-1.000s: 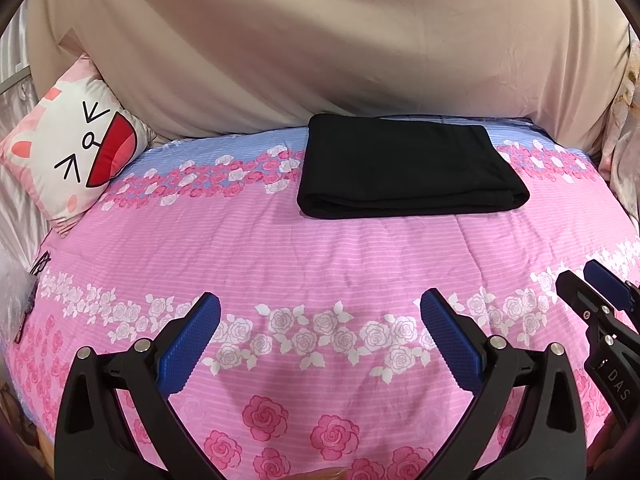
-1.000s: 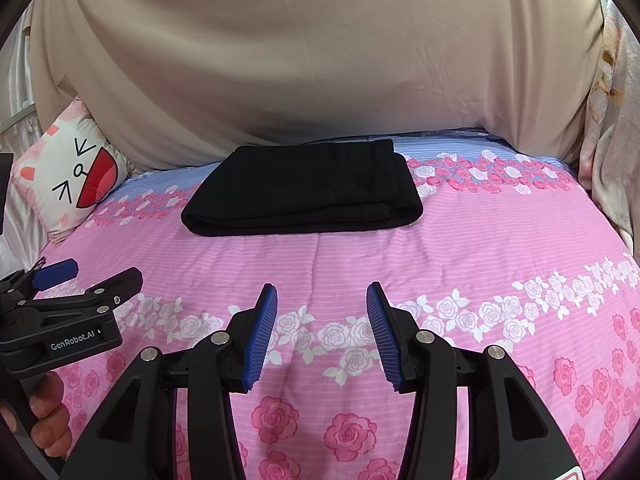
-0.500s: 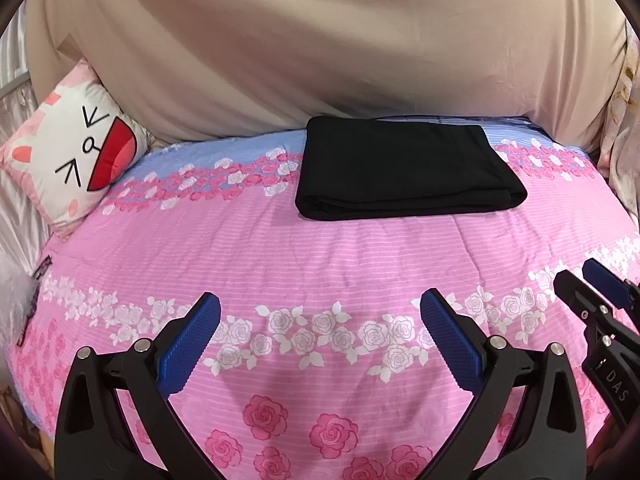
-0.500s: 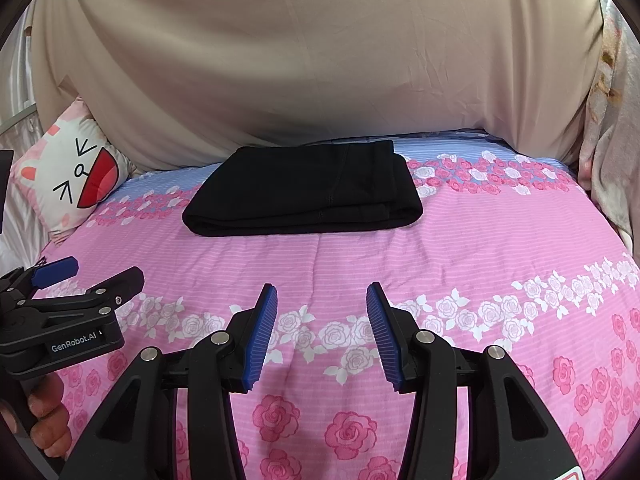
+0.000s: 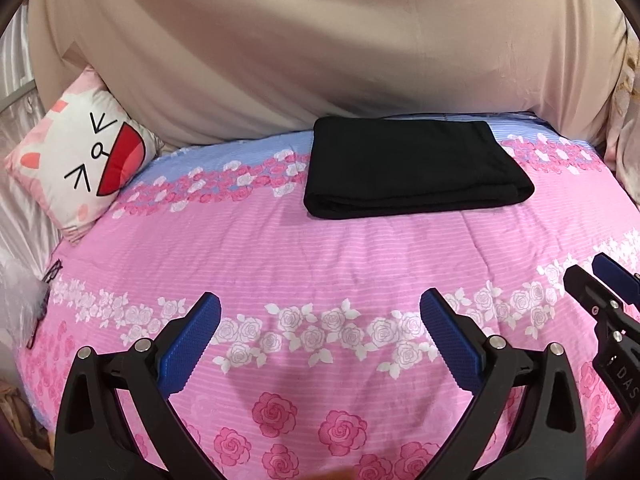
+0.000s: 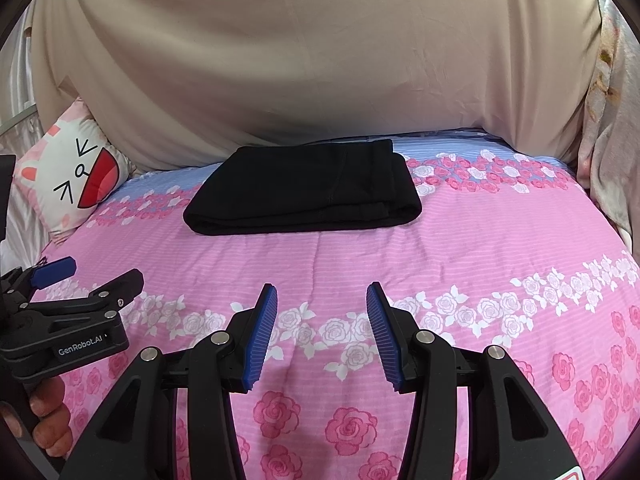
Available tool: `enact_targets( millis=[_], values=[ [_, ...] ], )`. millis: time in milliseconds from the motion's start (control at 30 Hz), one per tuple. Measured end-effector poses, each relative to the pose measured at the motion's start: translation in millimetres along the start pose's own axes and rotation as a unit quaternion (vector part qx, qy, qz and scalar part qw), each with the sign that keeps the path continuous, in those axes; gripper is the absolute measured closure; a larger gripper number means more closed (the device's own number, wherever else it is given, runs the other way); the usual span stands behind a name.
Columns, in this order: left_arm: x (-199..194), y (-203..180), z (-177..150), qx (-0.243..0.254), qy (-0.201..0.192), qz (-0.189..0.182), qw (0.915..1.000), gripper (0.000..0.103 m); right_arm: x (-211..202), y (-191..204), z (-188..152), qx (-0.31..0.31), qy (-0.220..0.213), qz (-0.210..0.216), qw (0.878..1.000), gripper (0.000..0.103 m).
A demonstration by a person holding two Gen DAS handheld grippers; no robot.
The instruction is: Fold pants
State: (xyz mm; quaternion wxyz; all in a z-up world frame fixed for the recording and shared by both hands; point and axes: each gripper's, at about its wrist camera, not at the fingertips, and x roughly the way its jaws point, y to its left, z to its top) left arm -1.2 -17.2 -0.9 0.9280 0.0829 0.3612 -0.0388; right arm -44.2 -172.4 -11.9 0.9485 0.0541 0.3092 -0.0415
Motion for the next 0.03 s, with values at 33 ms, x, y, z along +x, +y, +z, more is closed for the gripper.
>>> enact_targets(
  millis=[33],
  values=[
    [-0.3, 0.1, -0.2, -0.001, 0.0, -0.001, 1.0, 0.005, -0.4, 0.3, -0.6, -0.001, 0.0, 0.0, 1.0, 0.057]
  ],
)
